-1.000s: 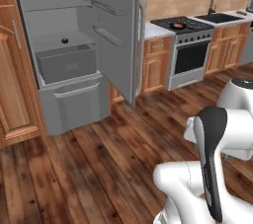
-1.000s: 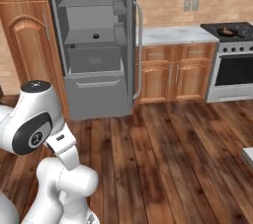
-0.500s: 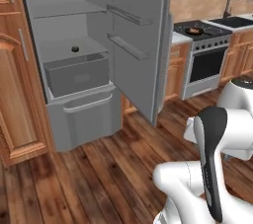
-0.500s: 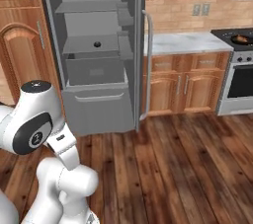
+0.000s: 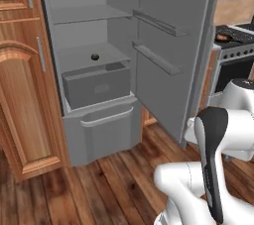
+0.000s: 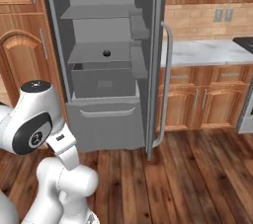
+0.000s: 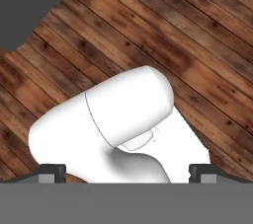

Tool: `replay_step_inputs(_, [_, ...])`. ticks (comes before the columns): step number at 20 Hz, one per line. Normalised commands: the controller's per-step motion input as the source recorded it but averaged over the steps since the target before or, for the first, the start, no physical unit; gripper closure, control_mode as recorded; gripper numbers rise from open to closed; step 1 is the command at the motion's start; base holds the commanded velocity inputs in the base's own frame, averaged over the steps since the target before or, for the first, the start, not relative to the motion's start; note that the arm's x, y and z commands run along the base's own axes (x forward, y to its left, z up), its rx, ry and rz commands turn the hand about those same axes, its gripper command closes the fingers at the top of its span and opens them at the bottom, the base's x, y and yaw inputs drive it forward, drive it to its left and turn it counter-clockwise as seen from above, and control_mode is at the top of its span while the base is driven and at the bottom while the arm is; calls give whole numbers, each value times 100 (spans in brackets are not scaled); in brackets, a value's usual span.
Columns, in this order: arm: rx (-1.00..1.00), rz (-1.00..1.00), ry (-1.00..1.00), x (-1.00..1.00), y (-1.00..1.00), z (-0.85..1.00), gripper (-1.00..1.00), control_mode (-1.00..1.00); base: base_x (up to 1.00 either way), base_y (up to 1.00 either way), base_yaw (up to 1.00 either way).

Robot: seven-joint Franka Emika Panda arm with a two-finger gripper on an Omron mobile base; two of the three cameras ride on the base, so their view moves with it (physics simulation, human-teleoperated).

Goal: Place the cold items (lime and squash) from the fridge in one tupperware on the dining counter. Place the warm items (hot dog and kebab skewer) in the stove area in another tupperware.

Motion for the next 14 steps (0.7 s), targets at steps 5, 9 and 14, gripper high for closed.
replay_step_inputs(5, [0, 0, 0, 0, 0, 0, -100, 100, 73, 9, 18])
replay_step_inputs(9, [0, 0, 0, 0, 0, 0, -100, 100, 67, 0, 21])
replay_step_inputs(14, [0, 0, 0, 0, 0, 0, -100, 100, 46, 0, 19])
